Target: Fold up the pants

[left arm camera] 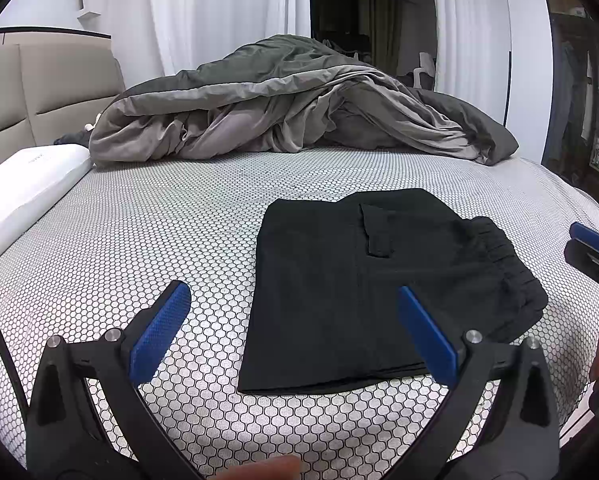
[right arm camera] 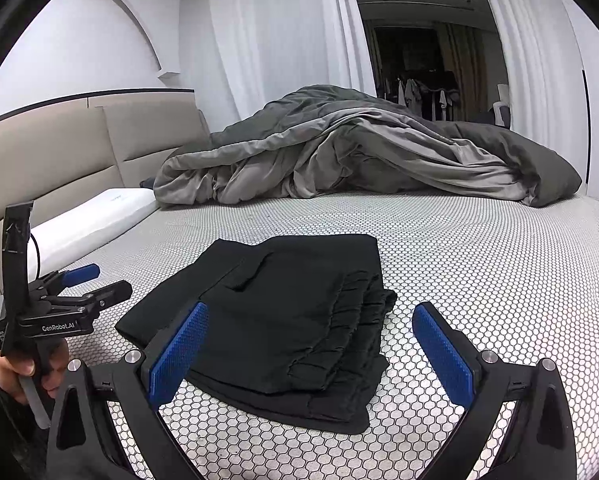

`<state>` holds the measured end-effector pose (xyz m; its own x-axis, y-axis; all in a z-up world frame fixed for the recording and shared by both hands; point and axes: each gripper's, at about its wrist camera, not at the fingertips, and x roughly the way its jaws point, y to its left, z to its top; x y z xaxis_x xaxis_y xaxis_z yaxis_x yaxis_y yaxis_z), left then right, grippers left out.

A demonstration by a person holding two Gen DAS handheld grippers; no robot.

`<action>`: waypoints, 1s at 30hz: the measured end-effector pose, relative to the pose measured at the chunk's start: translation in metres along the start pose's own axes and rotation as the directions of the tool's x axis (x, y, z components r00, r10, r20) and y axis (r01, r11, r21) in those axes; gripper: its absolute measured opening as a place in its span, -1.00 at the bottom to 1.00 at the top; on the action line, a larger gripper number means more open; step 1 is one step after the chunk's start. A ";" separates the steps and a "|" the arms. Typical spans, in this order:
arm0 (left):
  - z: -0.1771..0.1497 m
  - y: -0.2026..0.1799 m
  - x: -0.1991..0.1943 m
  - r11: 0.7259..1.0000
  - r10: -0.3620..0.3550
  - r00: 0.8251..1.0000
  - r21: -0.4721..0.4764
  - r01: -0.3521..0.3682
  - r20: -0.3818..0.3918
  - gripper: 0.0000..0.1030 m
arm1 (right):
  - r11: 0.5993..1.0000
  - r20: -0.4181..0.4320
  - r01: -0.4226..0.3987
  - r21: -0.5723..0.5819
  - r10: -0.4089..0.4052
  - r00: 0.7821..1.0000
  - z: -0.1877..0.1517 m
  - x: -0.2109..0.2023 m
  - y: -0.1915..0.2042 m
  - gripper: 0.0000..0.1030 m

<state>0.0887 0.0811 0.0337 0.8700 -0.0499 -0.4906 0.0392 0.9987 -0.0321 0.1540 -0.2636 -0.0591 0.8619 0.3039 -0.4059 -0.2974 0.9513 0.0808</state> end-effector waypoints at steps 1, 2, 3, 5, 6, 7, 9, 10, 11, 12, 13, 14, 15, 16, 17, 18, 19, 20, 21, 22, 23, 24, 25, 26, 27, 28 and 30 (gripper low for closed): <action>0.001 0.001 0.000 1.000 -0.001 1.000 0.001 0.001 0.001 0.99 | 1.000 -0.001 -0.002 -0.001 0.002 1.000 0.000 0.000 0.000 1.00; 0.002 0.001 0.001 1.000 -0.003 1.000 0.002 0.003 0.001 0.99 | 1.000 -0.001 -0.001 -0.002 0.001 1.000 0.000 0.000 0.000 1.00; 0.001 0.001 0.000 1.000 -0.001 1.000 0.002 0.001 0.001 0.99 | 1.000 0.000 0.000 -0.002 0.000 1.000 0.000 0.000 0.000 1.00; 0.001 0.001 0.001 1.000 -0.002 1.000 0.003 0.002 0.001 0.99 | 1.000 -0.001 0.000 -0.003 0.000 1.000 0.000 0.000 0.000 1.00; 0.002 0.001 0.001 1.000 -0.003 1.000 0.004 0.003 0.002 0.99 | 1.000 0.000 0.001 -0.002 -0.001 1.000 0.000 0.000 0.000 1.00; 0.002 0.001 0.001 1.000 -0.002 1.000 0.003 0.001 0.003 0.99 | 1.000 0.000 0.000 -0.003 0.000 1.000 0.000 0.000 0.000 1.00; 0.003 0.002 0.001 1.000 -0.007 1.000 0.006 0.007 0.004 0.99 | 1.000 -0.001 0.001 -0.003 -0.001 1.000 0.000 0.000 0.000 1.00; 0.004 0.003 0.002 1.000 -0.007 1.000 0.006 0.007 0.004 0.99 | 1.000 0.000 0.001 -0.002 -0.001 1.000 0.000 0.000 0.000 1.00; 0.004 0.003 0.002 1.000 -0.007 1.000 0.006 0.006 0.005 0.99 | 1.000 -0.002 0.000 -0.003 0.000 1.000 -0.001 0.001 -0.001 1.00; 0.004 0.003 0.002 1.000 -0.010 1.000 0.008 0.010 0.004 0.99 | 1.000 -0.001 0.002 -0.003 -0.002 1.000 -0.001 0.001 0.000 1.00; 0.004 0.003 0.002 1.000 -0.008 1.000 0.007 0.008 0.004 0.99 | 1.000 -0.001 0.002 -0.003 -0.002 1.000 -0.001 0.001 -0.001 1.00; 0.004 0.003 0.002 1.000 -0.006 1.000 0.006 0.006 0.006 0.99 | 1.000 -0.001 0.000 -0.003 0.000 1.000 -0.001 0.001 -0.001 1.00; 0.004 0.003 0.002 1.000 -0.009 1.000 0.007 0.009 0.004 0.99 | 1.000 -0.002 0.000 -0.003 0.000 1.000 -0.001 0.001 -0.001 1.00; 0.005 0.003 0.003 1.000 -0.009 1.000 0.007 0.009 0.004 0.99 | 1.000 -0.002 0.001 -0.003 -0.001 1.000 -0.001 0.001 -0.001 1.00; 0.004 0.003 0.002 1.000 -0.008 1.000 0.006 0.008 0.004 0.99 | 1.000 -0.001 0.001 -0.004 -0.001 1.000 -0.001 0.001 -0.001 1.00; 0.004 0.003 0.002 1.000 -0.009 1.000 0.007 0.009 0.005 0.99 | 1.000 -0.003 0.000 -0.004 0.000 1.000 -0.001 0.001 -0.001 1.00; 0.004 0.003 0.002 1.000 -0.008 1.000 0.007 0.008 0.005 0.99 | 1.000 -0.002 0.000 -0.004 0.000 1.000 -0.001 0.001 -0.002 1.00; 0.004 0.003 0.002 1.000 -0.006 1.000 0.007 0.006 0.005 0.99 | 1.000 -0.002 0.001 -0.004 -0.001 1.000 -0.001 0.001 -0.001 1.00; 0.004 0.003 0.002 1.000 -0.008 1.000 0.007 0.008 0.004 0.99 | 1.000 -0.003 0.002 -0.004 -0.002 1.000 -0.001 0.001 -0.001 1.00; 0.004 0.003 0.002 1.000 -0.009 1.000 0.007 0.009 0.004 0.99 | 1.000 -0.003 0.001 -0.003 -0.001 1.000 -0.001 0.001 -0.001 1.00; 0.004 0.003 0.003 1.000 -0.010 1.000 0.006 0.010 0.005 0.99 | 1.000 -0.003 0.001 -0.004 -0.001 1.000 -0.001 0.001 -0.001 1.00; 0.004 0.003 0.002 1.000 -0.009 1.000 0.008 0.009 0.005 0.99 | 1.000 -0.004 0.000 -0.005 0.000 1.000 -0.001 0.001 -0.001 1.00; 0.004 0.003 0.003 1.000 -0.009 1.000 0.009 0.009 0.005 0.99 | 1.000 -0.004 0.001 -0.006 -0.001 1.000 -0.001 0.001 -0.001 1.00; 0.004 0.003 0.002 1.000 -0.007 1.000 0.008 0.007 0.005 0.99 | 1.000 -0.005 0.001 -0.006 -0.001 1.000 -0.003 0.001 -0.002 1.00; 0.004 0.003 0.003 1.000 -0.008 1.000 0.008 0.008 0.006 0.99 | 1.000 -0.006 0.000 -0.006 0.000 1.000 -0.003 0.001 -0.002 1.00; 0.004 0.003 0.003 1.000 -0.006 1.000 0.006 0.006 0.005 0.99 | 1.000 -0.006 -0.001 -0.007 0.001 1.000 -0.003 0.000 -0.002 1.00; 0.003 0.002 0.002 1.000 -0.008 1.000 0.003 0.008 0.003 0.99 | 1.000 -0.007 -0.002 -0.008 0.002 1.000 -0.003 0.000 -0.003 1.00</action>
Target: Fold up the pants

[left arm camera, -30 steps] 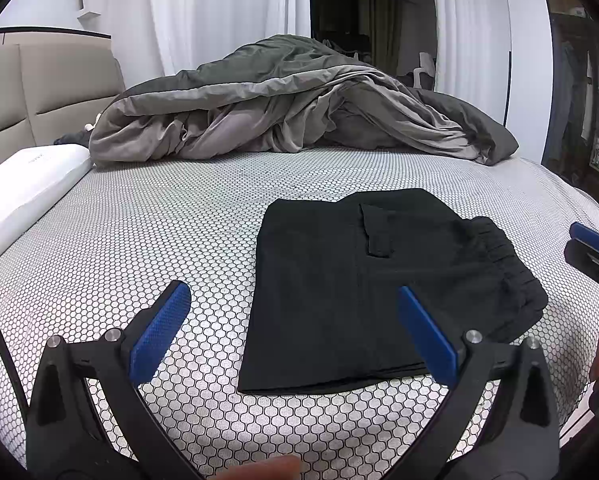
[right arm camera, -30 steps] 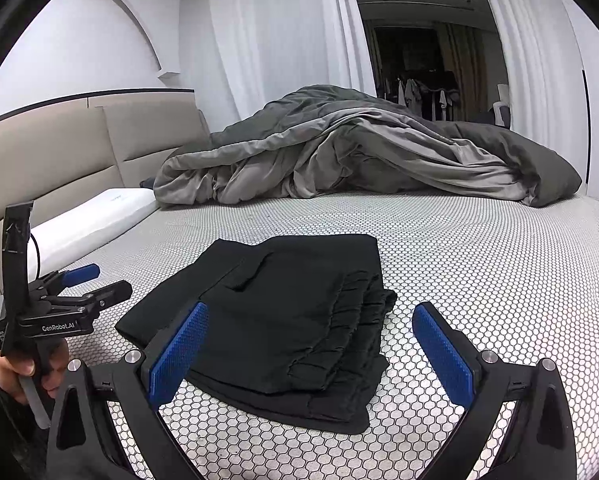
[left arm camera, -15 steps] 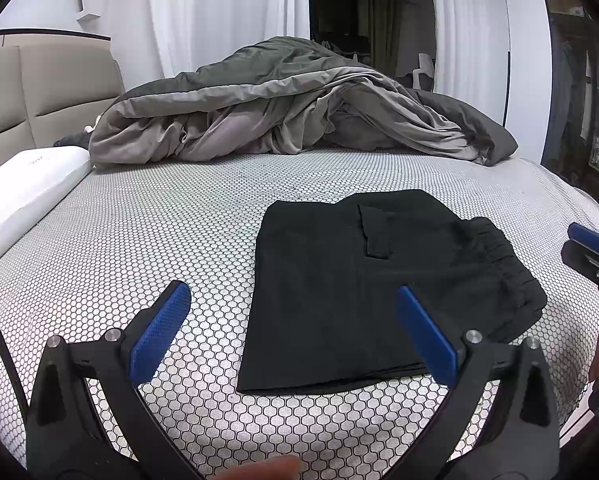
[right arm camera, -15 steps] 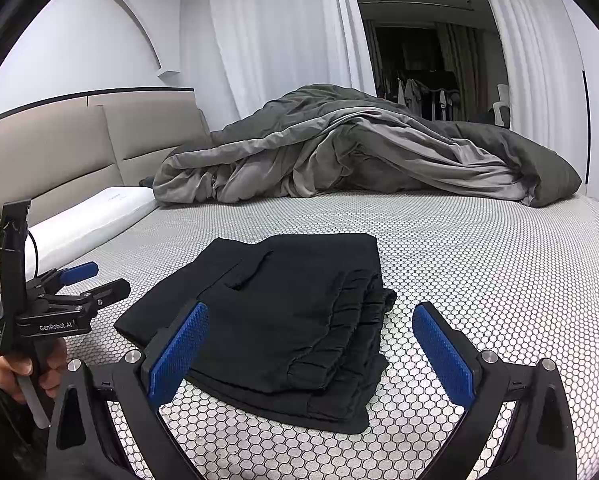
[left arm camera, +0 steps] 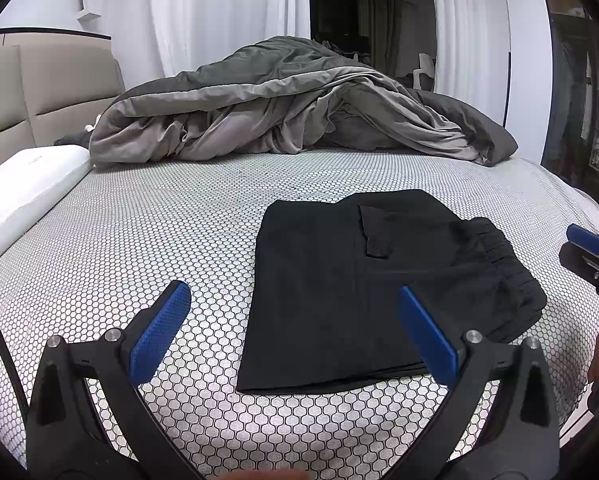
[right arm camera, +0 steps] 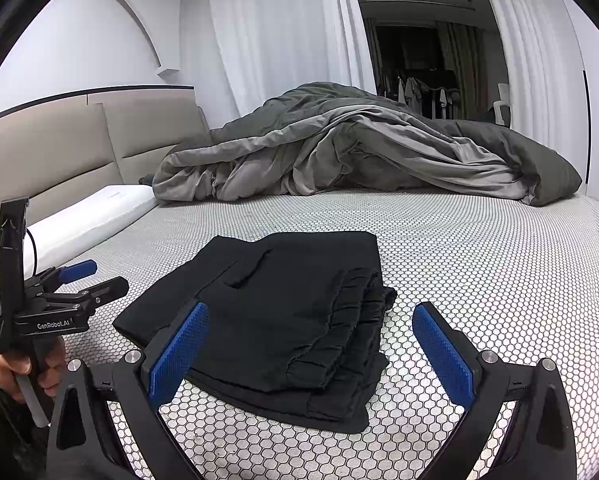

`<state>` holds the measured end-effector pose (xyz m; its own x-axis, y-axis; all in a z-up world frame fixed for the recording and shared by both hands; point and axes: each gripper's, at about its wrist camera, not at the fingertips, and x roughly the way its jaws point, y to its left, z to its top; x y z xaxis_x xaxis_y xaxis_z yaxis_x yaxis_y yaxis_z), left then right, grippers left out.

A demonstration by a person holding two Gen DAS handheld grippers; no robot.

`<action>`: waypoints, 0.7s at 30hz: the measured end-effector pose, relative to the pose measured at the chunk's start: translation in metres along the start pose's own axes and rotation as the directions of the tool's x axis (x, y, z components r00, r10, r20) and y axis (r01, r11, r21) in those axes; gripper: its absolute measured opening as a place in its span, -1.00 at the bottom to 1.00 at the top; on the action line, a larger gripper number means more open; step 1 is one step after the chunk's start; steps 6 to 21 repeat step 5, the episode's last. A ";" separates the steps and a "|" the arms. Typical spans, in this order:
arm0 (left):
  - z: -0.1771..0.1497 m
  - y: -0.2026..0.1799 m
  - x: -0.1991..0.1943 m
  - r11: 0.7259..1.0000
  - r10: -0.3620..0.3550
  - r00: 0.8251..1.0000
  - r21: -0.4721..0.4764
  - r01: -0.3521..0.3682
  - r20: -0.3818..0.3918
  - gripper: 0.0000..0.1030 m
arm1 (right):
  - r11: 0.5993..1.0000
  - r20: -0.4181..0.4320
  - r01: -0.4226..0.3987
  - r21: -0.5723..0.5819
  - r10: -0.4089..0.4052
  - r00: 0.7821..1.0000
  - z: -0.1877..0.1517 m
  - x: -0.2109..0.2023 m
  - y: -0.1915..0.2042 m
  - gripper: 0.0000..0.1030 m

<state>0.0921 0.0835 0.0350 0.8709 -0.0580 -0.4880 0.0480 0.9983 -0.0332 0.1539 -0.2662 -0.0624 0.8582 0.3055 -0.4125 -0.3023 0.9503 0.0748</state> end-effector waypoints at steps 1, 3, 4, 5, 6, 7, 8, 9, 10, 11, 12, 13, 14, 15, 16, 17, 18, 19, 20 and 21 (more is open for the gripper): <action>0.000 0.001 0.001 1.000 -0.002 1.000 -0.001 0.002 -0.002 0.99 | 1.000 -0.001 0.000 -0.001 0.000 1.000 -0.001 0.000 0.000 1.00; 0.001 0.002 0.001 1.000 -0.003 1.000 -0.003 0.003 -0.003 0.99 | 1.000 -0.004 0.000 -0.003 0.000 1.000 -0.001 0.000 -0.001 1.00; 0.002 0.002 0.001 1.000 -0.004 1.000 -0.003 0.004 -0.003 0.99 | 1.000 -0.004 0.000 -0.004 0.000 1.000 -0.002 0.000 -0.001 1.00; 0.001 0.002 0.001 1.000 -0.004 1.000 -0.003 0.004 -0.002 0.99 | 1.000 -0.006 0.000 -0.005 0.000 1.000 -0.002 0.001 -0.001 1.00; 0.001 0.002 0.001 1.000 -0.004 1.000 -0.003 0.004 -0.002 0.99 | 1.000 -0.006 0.000 -0.005 0.000 1.000 -0.002 0.001 -0.001 1.00; 0.001 0.002 0.001 1.000 -0.004 1.000 -0.003 0.004 -0.002 0.99 | 1.000 -0.006 0.000 -0.005 0.000 1.000 -0.002 0.001 -0.001 1.00; 0.001 0.002 0.001 1.000 -0.004 1.000 -0.003 0.004 -0.002 0.99 | 1.000 -0.006 0.000 -0.005 0.000 1.000 -0.002 0.001 -0.001 1.00; 0.001 0.002 0.001 1.000 -0.004 1.000 -0.003 0.004 -0.002 0.99 | 1.000 -0.006 0.000 -0.005 0.000 1.000 -0.002 0.001 -0.001 1.00; 0.001 0.002 0.001 1.000 -0.004 1.000 -0.003 0.004 -0.002 0.99 | 1.000 -0.006 0.000 -0.005 0.000 1.000 -0.002 0.001 -0.001 1.00; 0.001 0.002 0.001 1.000 -0.004 1.000 -0.003 0.004 -0.002 0.99 | 1.000 -0.006 0.000 -0.005 0.000 1.000 -0.002 0.001 -0.001 1.00; 0.001 0.002 0.001 1.000 -0.004 1.000 -0.003 0.004 -0.002 0.99 | 1.000 -0.006 0.000 -0.005 0.000 1.000 -0.002 0.001 -0.001 1.00; 0.001 0.002 0.001 1.000 -0.004 1.000 -0.003 0.004 -0.002 0.99 | 1.000 -0.006 0.000 -0.005 0.000 1.000 -0.002 0.001 -0.001 1.00; 0.001 0.002 0.001 1.000 -0.004 1.000 -0.003 0.004 -0.002 0.99 | 1.000 -0.006 0.000 -0.005 0.000 1.000 -0.002 0.001 -0.001 1.00; 0.001 0.002 0.001 1.000 -0.004 1.000 -0.003 0.004 -0.002 0.99 | 1.000 -0.006 0.000 -0.005 0.000 1.000 -0.002 0.001 -0.001 1.00; 0.001 0.002 0.001 1.000 -0.004 1.000 -0.003 0.004 -0.002 0.99 | 1.000 -0.006 0.000 -0.005 0.000 1.000 -0.002 0.001 -0.001 1.00; 0.001 0.002 0.001 1.000 -0.004 1.000 -0.003 0.004 -0.002 0.99 | 1.000 -0.006 0.000 -0.005 0.000 1.000 -0.002 0.001 -0.001 1.00; 0.001 0.002 0.001 1.000 -0.004 1.000 -0.003 0.004 -0.002 0.99 | 1.000 -0.006 0.000 -0.005 0.000 1.000 -0.002 0.001 -0.001 1.00; 0.001 0.002 0.001 1.000 -0.004 1.000 -0.003 0.004 -0.002 0.99 | 1.000 -0.006 0.000 -0.005 0.000 1.000 -0.002 0.001 -0.001 1.00; 0.001 0.002 0.001 1.000 -0.004 1.000 -0.003 0.004 -0.002 0.99 | 1.000 -0.006 0.000 -0.005 0.000 1.000 -0.002 0.001 -0.001 1.00; 0.001 0.002 0.001 1.000 -0.004 1.000 -0.003 0.004 -0.002 0.99 | 1.000 -0.006 0.000 -0.005 0.000 1.000 -0.002 0.001 -0.001 1.00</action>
